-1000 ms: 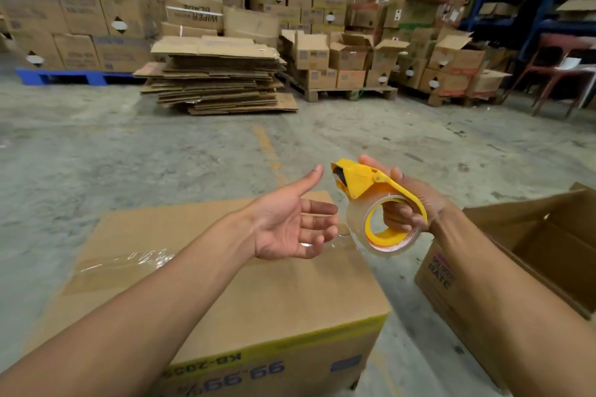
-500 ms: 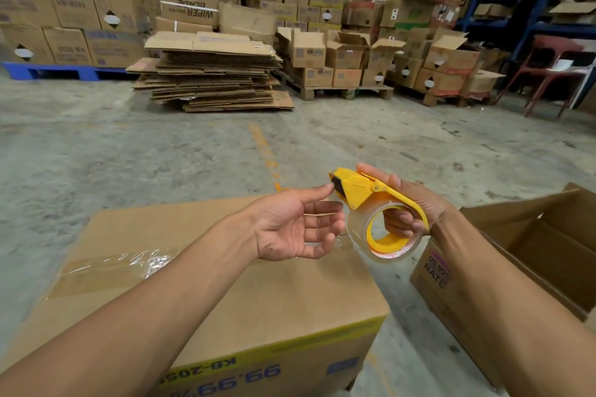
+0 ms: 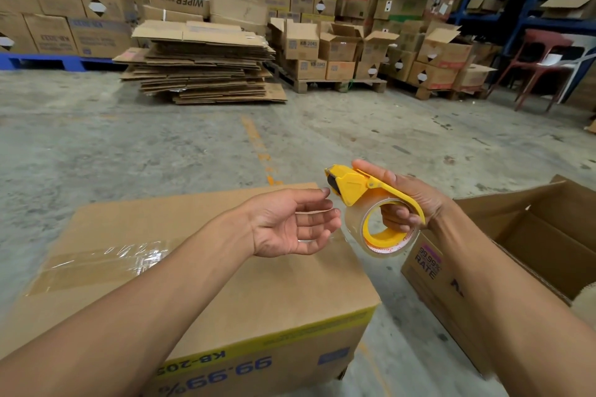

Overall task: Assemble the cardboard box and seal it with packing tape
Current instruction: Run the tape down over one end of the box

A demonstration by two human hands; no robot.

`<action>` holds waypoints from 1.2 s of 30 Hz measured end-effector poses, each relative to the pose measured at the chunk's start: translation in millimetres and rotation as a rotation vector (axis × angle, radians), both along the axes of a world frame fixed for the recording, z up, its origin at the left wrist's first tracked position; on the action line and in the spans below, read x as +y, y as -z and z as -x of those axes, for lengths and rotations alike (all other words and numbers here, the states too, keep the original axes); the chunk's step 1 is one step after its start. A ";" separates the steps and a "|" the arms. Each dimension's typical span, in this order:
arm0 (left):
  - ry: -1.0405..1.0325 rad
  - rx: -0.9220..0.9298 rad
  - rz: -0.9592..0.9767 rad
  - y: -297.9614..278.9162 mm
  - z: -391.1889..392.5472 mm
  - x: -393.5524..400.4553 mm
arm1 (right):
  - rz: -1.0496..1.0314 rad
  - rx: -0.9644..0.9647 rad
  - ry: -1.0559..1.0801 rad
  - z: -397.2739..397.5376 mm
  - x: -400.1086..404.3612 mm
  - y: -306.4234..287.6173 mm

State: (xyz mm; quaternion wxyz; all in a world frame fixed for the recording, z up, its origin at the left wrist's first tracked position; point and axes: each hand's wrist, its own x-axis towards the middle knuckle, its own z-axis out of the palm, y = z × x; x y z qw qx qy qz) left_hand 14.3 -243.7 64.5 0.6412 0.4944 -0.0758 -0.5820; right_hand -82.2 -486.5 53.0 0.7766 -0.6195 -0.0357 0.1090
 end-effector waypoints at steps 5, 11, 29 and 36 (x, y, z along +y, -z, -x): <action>0.028 0.011 -0.031 9.2 -0.8 -6.5 | 0.033 0.024 0.020 0.9 4.8 -1.8; -0.014 -0.084 -0.109 18.0 -9.0 -9.8 | 0.124 0.102 0.029 8.4 9.7 -6.7; 0.150 -0.611 -0.402 13.9 -105.6 -3.9 | 0.362 0.224 0.146 39.4 25.1 -33.5; 0.160 -0.856 -0.498 19.9 -121.7 -45.9 | 0.372 0.263 0.277 53.4 28.2 -32.1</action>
